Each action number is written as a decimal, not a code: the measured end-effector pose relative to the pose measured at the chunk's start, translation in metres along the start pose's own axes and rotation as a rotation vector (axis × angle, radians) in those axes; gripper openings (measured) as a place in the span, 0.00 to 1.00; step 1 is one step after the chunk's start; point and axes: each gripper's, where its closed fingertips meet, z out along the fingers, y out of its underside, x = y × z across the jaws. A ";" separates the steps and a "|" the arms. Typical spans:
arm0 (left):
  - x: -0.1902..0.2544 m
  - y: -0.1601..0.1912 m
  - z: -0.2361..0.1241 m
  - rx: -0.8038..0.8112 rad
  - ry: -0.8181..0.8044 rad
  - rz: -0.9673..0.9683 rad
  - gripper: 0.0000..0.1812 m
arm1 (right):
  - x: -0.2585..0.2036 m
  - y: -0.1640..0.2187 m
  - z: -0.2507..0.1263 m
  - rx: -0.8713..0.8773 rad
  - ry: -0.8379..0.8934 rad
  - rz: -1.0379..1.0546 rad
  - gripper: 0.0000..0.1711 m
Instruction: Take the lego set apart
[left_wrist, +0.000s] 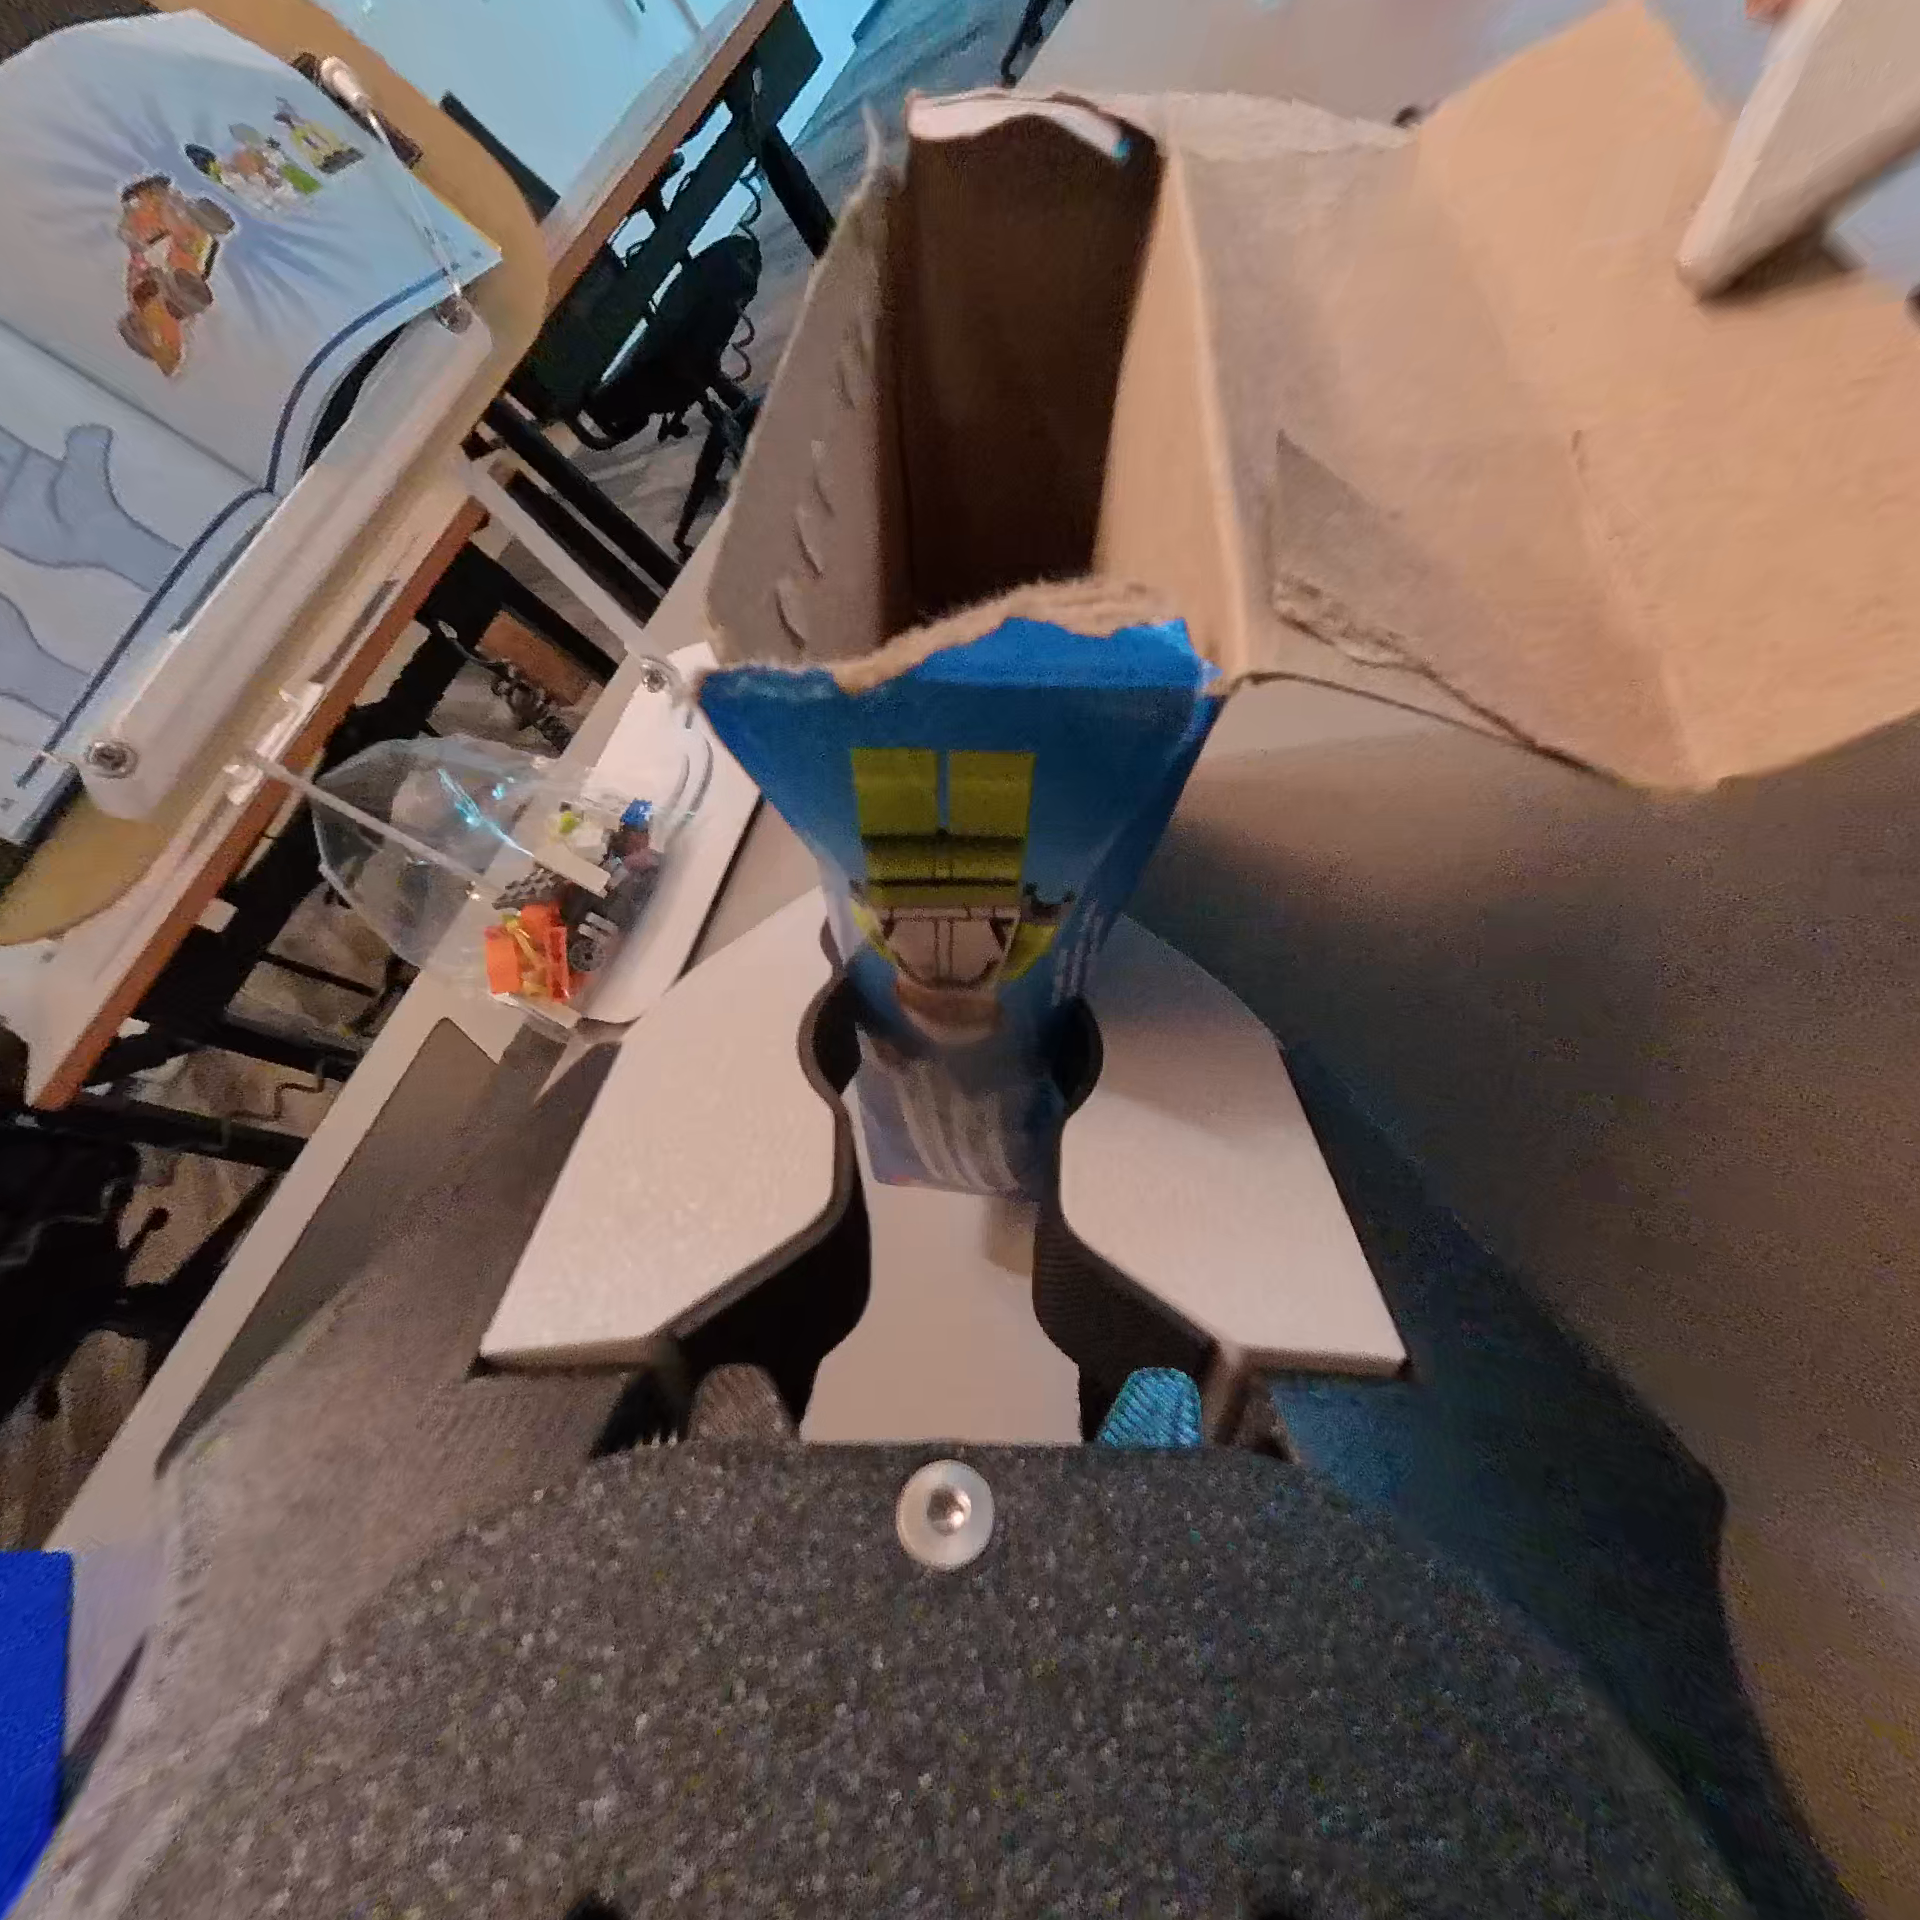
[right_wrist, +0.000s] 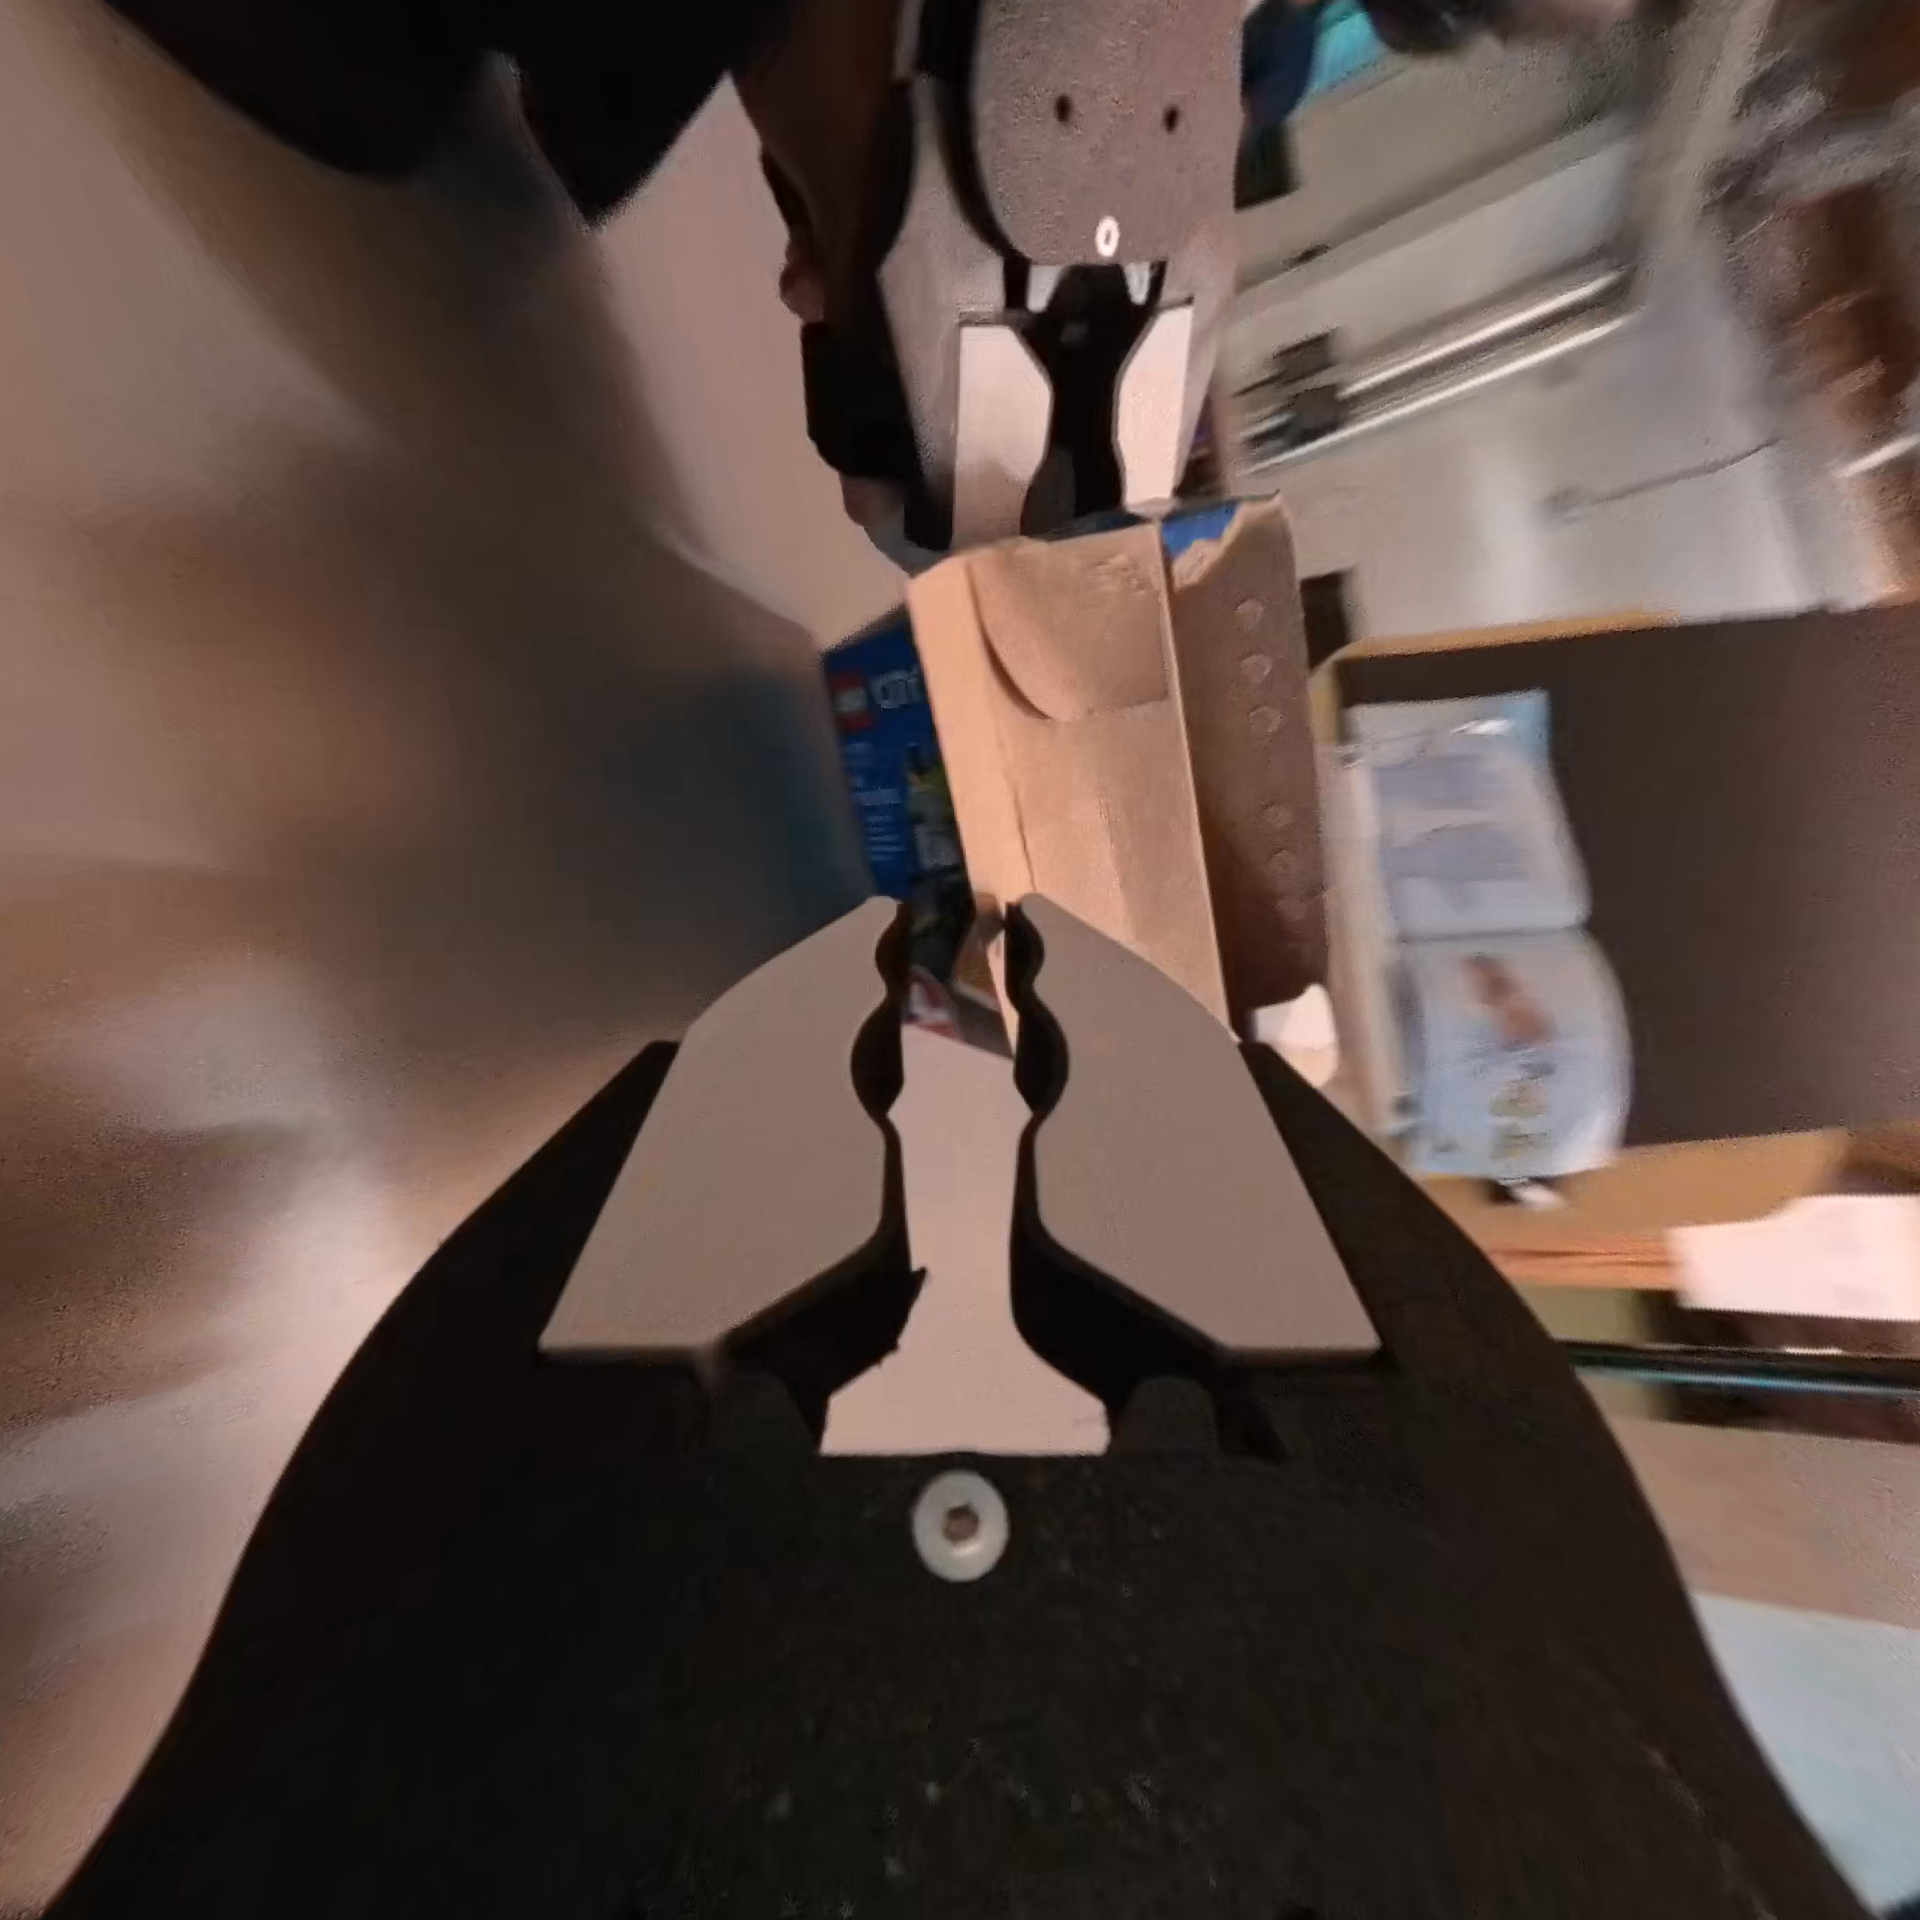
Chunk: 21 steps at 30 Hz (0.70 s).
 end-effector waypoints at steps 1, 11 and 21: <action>0.002 -0.001 0.001 0.000 0.001 0.012 0.19 | 0.002 -0.001 -0.003 -0.007 -0.061 0.077 0.09; 0.011 -0.005 0.003 0.014 -0.016 0.161 0.20 | 0.076 -0.048 -0.047 0.265 -0.618 0.732 0.16; 0.010 -0.006 0.002 -0.004 -0.017 0.147 0.19 | 0.053 0.012 0.002 -0.118 -0.488 0.789 0.17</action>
